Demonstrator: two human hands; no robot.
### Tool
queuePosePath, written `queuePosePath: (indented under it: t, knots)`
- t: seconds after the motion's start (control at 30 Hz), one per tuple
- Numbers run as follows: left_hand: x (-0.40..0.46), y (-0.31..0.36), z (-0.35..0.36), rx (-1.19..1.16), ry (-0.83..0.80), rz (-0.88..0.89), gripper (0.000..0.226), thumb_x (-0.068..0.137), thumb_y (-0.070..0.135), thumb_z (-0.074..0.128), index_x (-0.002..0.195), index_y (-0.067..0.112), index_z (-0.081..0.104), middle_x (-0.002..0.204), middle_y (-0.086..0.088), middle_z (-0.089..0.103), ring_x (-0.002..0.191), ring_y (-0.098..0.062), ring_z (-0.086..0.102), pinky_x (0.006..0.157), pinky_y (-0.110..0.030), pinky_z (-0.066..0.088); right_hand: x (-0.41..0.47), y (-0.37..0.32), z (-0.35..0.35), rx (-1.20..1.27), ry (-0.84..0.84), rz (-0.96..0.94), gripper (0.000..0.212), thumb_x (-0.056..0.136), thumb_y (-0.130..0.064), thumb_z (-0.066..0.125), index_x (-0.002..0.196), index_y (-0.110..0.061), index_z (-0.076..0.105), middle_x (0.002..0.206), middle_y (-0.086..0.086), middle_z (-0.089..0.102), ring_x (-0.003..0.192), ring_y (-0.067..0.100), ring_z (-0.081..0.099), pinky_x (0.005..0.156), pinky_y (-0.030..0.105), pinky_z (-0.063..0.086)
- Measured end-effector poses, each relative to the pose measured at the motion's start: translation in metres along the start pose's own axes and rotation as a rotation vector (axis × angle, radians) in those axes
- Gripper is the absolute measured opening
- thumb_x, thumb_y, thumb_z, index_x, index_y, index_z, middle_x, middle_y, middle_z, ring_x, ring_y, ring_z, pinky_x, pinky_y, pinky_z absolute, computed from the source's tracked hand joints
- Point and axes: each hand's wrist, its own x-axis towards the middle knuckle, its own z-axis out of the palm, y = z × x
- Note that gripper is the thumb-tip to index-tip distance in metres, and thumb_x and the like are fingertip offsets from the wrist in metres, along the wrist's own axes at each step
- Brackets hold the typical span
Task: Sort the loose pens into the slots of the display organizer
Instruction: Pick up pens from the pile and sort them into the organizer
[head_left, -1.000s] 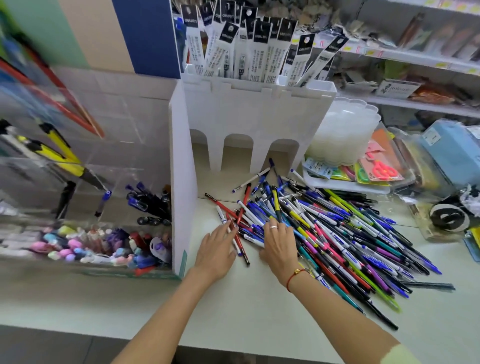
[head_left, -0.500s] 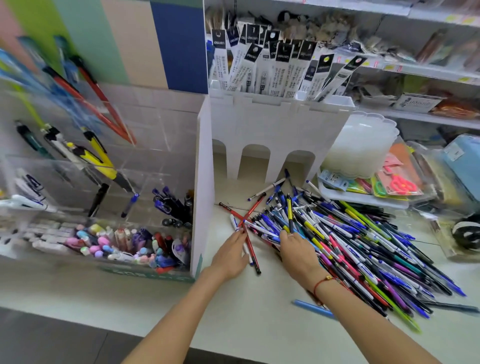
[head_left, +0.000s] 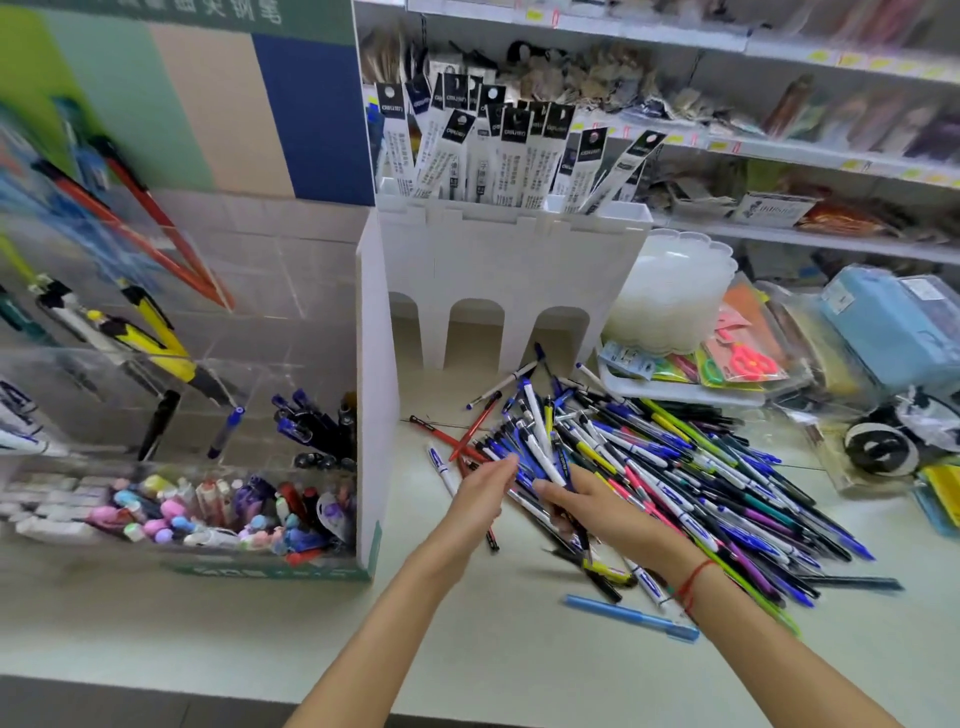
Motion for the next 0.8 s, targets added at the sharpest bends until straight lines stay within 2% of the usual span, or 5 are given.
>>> queuePosePath:
  t: [0.2, 0.33, 0.5, 0.7, 0.8]
  knots:
    - [0.007, 0.014, -0.008, 0.067, -0.114, -0.029, 0.049, 0.089, 0.056, 0.055, 0.125, 0.023, 0.062, 0.126, 0.007, 0.061, 0.119, -0.007, 0.051, 0.096, -0.025, 0.033, -0.005, -0.013, 0.001, 0.283, -0.237, 0.130, 0.019, 0.099, -0.025, 0.051, 0.088, -0.011, 0.045, 0.070, -0.002, 0.051, 0.058, 0.010, 0.045, 0.055, 0.020, 0.040]
    - [0.005, 0.006, -0.008, 0.060, -0.152, -0.078, 0.101, 0.059, 0.083, 0.063, 0.129, 0.010, 0.058, 0.133, -0.003, 0.059, 0.125, -0.015, 0.051, 0.108, -0.032, 0.036, -0.010, -0.018, 0.007, 0.230, -0.305, 0.215, 0.022, 0.099, -0.025, 0.052, 0.091, -0.012, 0.037, 0.078, 0.000, 0.054, 0.062, 0.010, 0.049, 0.059, 0.022, 0.044]
    - [-0.016, 0.010, -0.001, 0.085, -0.148, -0.054, 0.035, 0.093, 0.057, 0.047, 0.103, 0.035, 0.072, 0.120, 0.004, 0.067, 0.124, -0.018, 0.052, 0.112, -0.042, 0.031, -0.028, -0.034, 0.009, 0.096, -0.392, 0.243, 0.020, 0.100, -0.026, 0.051, 0.091, -0.013, 0.038, 0.080, 0.002, 0.048, 0.065, 0.010, 0.048, 0.056, 0.020, 0.042]
    - [-0.069, 0.046, -0.013, -0.108, -0.103, 0.080, 0.036, 0.102, 0.035, 0.039, 0.096, 0.022, 0.072, 0.109, 0.009, 0.072, 0.100, -0.017, 0.066, 0.104, -0.051, 0.036, -0.058, -0.078, 0.020, 0.096, -0.331, 0.190, 0.027, 0.102, -0.036, 0.039, 0.113, -0.016, 0.054, 0.091, 0.003, 0.063, 0.075, 0.014, 0.061, 0.057, 0.022, 0.045]
    - [-0.098, 0.067, -0.032, -0.256, -0.080, 0.154, 0.039, 0.101, 0.030, 0.040, 0.086, 0.024, 0.075, 0.104, 0.006, 0.074, 0.093, -0.014, 0.069, 0.092, -0.040, 0.042, -0.072, -0.107, 0.033, 0.094, -0.307, 0.140, 0.031, 0.103, -0.032, 0.036, 0.121, -0.016, 0.056, 0.102, 0.007, 0.071, 0.085, 0.017, 0.068, 0.061, 0.024, 0.051]
